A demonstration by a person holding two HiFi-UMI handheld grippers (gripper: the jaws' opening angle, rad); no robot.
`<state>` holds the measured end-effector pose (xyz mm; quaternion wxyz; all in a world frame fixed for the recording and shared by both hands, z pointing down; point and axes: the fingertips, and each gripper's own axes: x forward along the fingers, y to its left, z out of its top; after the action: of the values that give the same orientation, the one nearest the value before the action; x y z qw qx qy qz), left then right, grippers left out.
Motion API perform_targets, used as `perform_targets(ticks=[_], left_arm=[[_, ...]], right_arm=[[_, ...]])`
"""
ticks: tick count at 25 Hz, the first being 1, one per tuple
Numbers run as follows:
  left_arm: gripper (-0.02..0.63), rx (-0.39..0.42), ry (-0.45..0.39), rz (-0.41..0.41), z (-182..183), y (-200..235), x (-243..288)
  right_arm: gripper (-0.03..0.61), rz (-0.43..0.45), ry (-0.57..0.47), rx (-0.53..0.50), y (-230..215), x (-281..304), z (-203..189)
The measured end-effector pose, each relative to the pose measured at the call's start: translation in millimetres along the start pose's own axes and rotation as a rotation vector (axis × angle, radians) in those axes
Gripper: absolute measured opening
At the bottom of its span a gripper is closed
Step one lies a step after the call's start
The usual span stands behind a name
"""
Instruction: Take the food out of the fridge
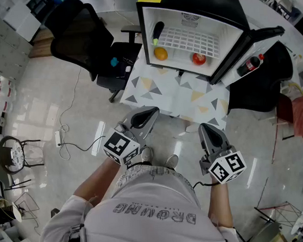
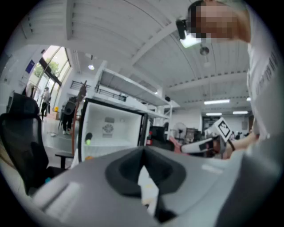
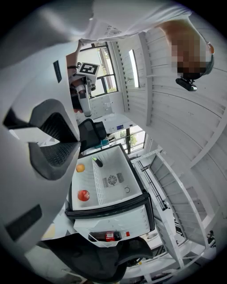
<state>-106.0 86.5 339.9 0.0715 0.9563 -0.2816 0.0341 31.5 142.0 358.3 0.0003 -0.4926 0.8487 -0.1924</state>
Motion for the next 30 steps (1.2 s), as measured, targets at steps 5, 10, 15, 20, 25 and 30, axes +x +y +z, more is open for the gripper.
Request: perform_targets(ticks=[5, 10, 15, 20, 25, 30], left_arm=[[0.006, 0.000, -0.003, -0.003, 1, 3, 7], [0.006, 0.002, -0.001, -0.002, 1, 2, 11], [0.006, 0.001, 0.004, 0.008, 0, 0, 13], [0.006, -0.004, 0.009, 0.018, -4, -11, 17], [0.006, -0.007, 0.016, 0.028, -12, -33, 24], [0.006, -0.014, 0.018, 0.044, -19, -53, 30]], right_arm=[[0.000, 0.004, 0.008, -0.012, -3, 6, 0], [0.000, 0.007, 0.011, -0.012, -8, 8, 0], [0.000, -0.010, 0.000, -0.002, -16, 7, 0], [0.000, -0.005, -0.002, -0.003, -20, -1, 1], [0.000, 0.011, -0.005, 0.009, -29, -20, -2], [0.000, 0.028, 0.002, 0.010, -38, -38, -7]])
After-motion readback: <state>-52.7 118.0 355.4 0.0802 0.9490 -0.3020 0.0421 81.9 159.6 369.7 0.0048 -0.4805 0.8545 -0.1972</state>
